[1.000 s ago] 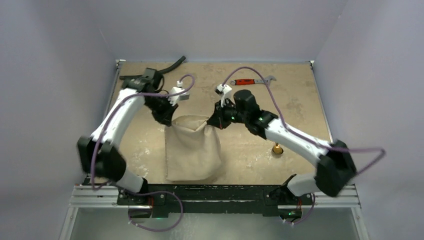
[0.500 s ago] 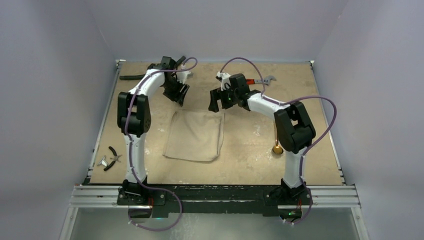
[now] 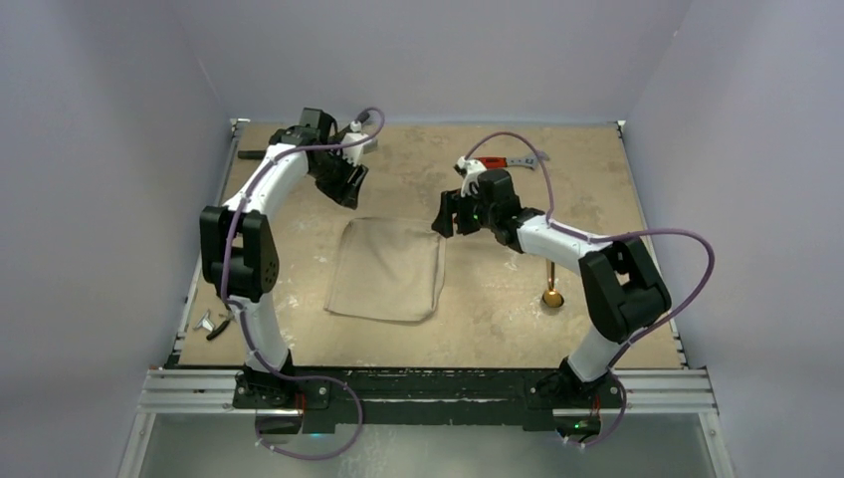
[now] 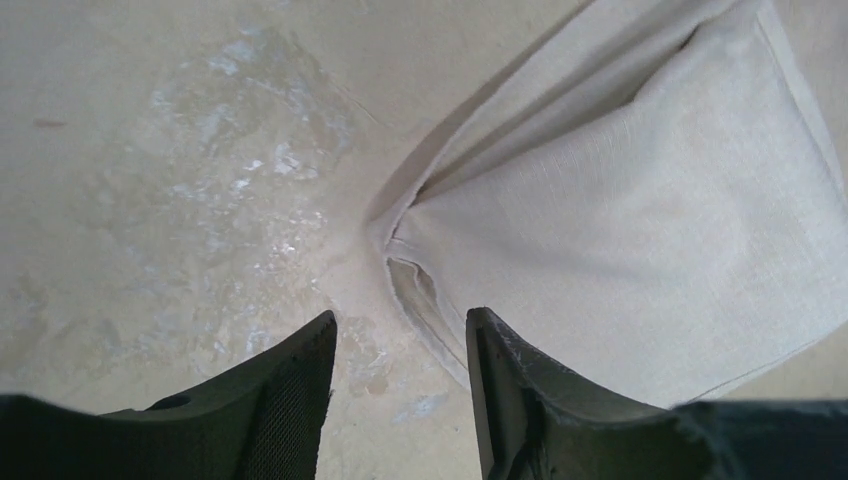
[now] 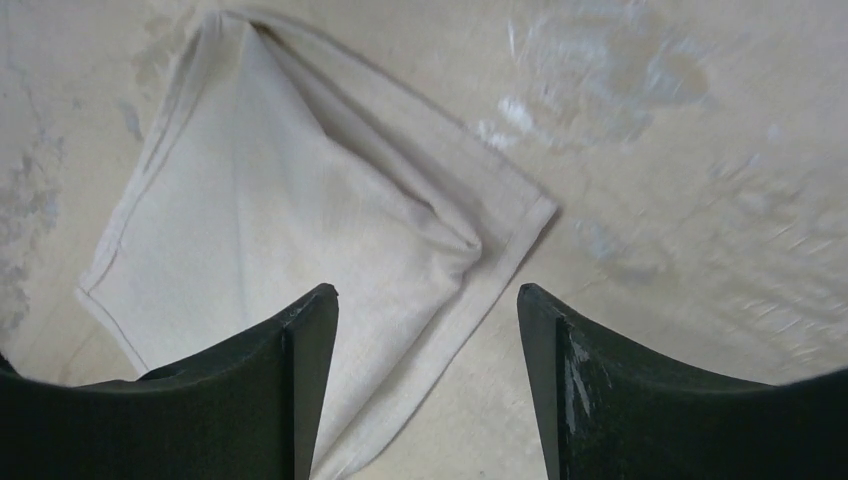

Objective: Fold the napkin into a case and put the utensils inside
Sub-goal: Turn over the upper triangle folded napkin at the center of the board, then smooth out the lower triangle-folded napkin at the center of the board.

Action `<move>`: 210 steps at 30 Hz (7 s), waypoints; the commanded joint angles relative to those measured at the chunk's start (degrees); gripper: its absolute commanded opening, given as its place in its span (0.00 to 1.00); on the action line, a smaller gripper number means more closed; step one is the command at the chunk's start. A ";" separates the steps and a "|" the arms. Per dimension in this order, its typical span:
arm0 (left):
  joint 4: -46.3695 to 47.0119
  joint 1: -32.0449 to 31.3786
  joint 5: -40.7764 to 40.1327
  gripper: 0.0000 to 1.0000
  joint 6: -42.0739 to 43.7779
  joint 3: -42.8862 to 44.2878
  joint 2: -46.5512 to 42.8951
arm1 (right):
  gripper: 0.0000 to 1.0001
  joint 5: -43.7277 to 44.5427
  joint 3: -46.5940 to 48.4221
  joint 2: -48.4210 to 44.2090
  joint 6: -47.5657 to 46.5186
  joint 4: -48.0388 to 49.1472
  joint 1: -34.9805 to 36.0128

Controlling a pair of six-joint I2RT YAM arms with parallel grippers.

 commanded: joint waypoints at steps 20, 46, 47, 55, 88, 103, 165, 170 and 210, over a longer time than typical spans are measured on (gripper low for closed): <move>13.72 2.33 -5.17 0.00 0.09 -7.41 3.48 | 0.43 -8.66 4.70 13.30 4.85 7.68 0.30; 14.23 -13.07 21.77 0.11 6.04 11.52 22.94 | 0.00 -9.61 -0.32 11.04 7.96 16.28 0.14; 14.47 -13.11 22.10 0.10 6.73 10.47 22.52 | 0.00 -9.62 -0.82 10.98 8.30 17.01 0.01; 15.45 -10.89 26.94 0.10 7.99 9.21 19.05 | 0.00 -11.39 -2.41 12.62 10.28 20.43 -1.14; 0.94 -10.83 22.31 0.09 31.41 8.83 21.68 | 0.00 -20.95 -6.01 14.41 16.81 29.66 -6.18; -1.90 -10.85 20.36 0.03 34.82 8.26 21.79 | 0.00 -16.06 -4.49 15.27 17.15 28.93 -9.04; 17.34 -11.60 20.10 0.20 9.36 4.51 11.88 | 0.25 -12.82 -4.47 9.68 16.69 28.22 -8.87; 19.81 -12.23 18.49 0.20 8.79 2.46 13.53 | 0.00 -21.29 -11.16 12.71 25.58 42.54 -8.50; 30.59 -12.15 9.15 0.18 7.47 -9.75 9.26 | 0.02 -18.13 9.19 30.39 25.16 33.35 -6.52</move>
